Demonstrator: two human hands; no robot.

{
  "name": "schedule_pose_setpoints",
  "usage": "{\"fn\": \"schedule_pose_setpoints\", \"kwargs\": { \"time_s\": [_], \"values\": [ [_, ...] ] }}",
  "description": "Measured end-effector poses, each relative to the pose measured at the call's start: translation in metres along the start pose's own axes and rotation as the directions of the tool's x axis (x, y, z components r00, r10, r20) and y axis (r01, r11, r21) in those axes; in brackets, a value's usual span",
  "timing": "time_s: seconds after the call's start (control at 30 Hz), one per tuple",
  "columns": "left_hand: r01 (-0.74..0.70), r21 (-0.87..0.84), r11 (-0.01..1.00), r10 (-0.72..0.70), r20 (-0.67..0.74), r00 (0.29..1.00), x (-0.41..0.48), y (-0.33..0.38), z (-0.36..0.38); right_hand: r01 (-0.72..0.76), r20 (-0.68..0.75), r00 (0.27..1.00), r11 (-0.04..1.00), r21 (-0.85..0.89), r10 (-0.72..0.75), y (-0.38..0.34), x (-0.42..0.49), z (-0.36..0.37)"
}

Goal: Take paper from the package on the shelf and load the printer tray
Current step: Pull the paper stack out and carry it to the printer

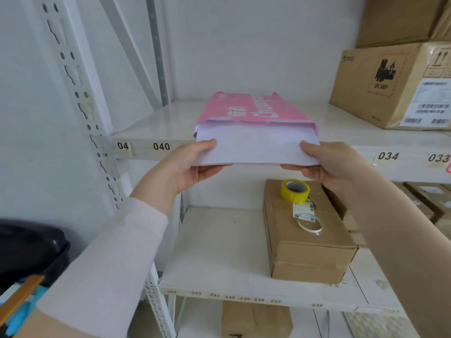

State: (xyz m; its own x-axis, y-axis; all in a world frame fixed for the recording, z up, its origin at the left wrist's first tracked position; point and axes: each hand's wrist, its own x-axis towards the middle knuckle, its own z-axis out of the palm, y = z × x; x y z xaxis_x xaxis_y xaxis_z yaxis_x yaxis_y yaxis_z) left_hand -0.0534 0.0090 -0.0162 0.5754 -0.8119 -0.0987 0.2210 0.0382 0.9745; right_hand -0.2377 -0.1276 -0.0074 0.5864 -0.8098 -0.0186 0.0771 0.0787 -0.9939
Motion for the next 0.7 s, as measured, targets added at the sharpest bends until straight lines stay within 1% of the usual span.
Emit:
{"fn": "schedule_pose_setpoints", "kwargs": {
  "time_s": [0.07, 0.2, 0.3, 0.4, 0.5, 0.6, 0.7],
  "values": [
    [-0.024, 0.024, 0.999, 0.023, 0.041, 0.999, -0.005, -0.004, -0.005, 0.02, -0.005, 1.0, 0.999, -0.041, -0.021, 0.004, -0.011, -0.003],
    [0.009, 0.041, 0.999, -0.016, 0.173, 0.985, -0.018, -0.021, -0.021, 0.009, 0.006, 1.0, 0.994, -0.112, -0.009, 0.018, -0.048, -0.015],
    [0.022, -0.01, 1.0, -0.019, 0.247, 0.969, -0.025, -0.031, -0.019, 0.022, -0.019, 0.999, 0.988, -0.155, -0.026, 0.036, -0.077, -0.023],
    [0.017, -0.052, 0.999, -0.005, 0.236, 0.972, -0.036, -0.041, -0.011, 0.016, -0.025, 0.999, 0.991, -0.13, -0.019, 0.053, -0.101, -0.028],
    [-0.003, -0.008, 1.0, 0.004, 0.183, 0.983, -0.052, -0.057, -0.005, 0.03, -0.006, 1.0, 0.992, -0.121, -0.031, 0.07, -0.121, -0.035],
    [-0.115, 0.088, 0.989, 0.108, 0.084, 0.991, -0.072, -0.078, 0.001, 0.033, -0.015, 0.999, 0.992, -0.121, -0.035, 0.087, -0.139, -0.046],
    [-0.185, 0.106, 0.977, 0.182, 0.036, 0.983, -0.098, -0.102, 0.007, 0.044, -0.001, 0.999, 0.992, -0.118, -0.044, 0.107, -0.16, -0.057]
  ]
}}
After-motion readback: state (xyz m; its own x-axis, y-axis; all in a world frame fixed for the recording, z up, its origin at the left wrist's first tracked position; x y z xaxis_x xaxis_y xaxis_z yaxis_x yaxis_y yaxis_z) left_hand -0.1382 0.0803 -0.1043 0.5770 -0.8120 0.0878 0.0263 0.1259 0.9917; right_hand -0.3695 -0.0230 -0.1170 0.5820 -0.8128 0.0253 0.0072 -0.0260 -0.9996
